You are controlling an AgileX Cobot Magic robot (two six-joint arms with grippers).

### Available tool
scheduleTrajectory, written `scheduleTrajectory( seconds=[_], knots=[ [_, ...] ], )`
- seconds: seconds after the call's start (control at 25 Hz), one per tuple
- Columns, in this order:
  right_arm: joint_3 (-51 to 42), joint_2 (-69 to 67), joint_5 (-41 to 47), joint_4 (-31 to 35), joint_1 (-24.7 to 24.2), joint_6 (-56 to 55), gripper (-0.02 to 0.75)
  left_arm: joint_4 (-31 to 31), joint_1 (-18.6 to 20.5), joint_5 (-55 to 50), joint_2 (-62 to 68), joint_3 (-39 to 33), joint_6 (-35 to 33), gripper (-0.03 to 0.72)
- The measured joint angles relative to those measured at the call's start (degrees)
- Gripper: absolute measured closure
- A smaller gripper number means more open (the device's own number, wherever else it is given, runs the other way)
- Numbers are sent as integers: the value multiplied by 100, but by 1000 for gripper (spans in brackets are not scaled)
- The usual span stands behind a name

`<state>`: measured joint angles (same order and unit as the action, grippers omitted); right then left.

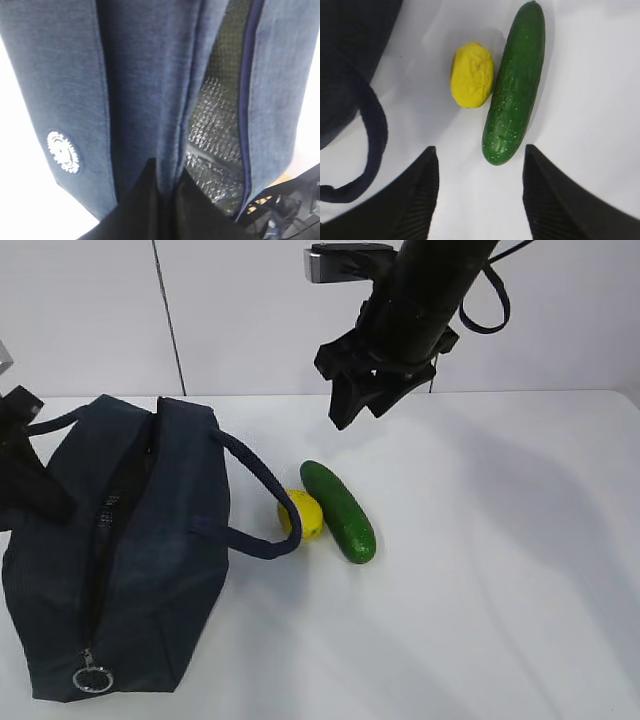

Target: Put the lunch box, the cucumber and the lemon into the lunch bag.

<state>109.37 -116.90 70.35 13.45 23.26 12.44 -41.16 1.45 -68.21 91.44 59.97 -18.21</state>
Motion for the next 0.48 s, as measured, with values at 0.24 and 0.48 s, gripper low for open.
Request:
scheduleTrajectory(
  seconds=[0.24,0.48],
  knots=[
    [11,-201,10,-4,0,-34,349,366,37,-28,-165,102,161,687],
    [11,-583,10,-52,0,-121,328,824,37,-38,-179,102,309,687]
  ],
)
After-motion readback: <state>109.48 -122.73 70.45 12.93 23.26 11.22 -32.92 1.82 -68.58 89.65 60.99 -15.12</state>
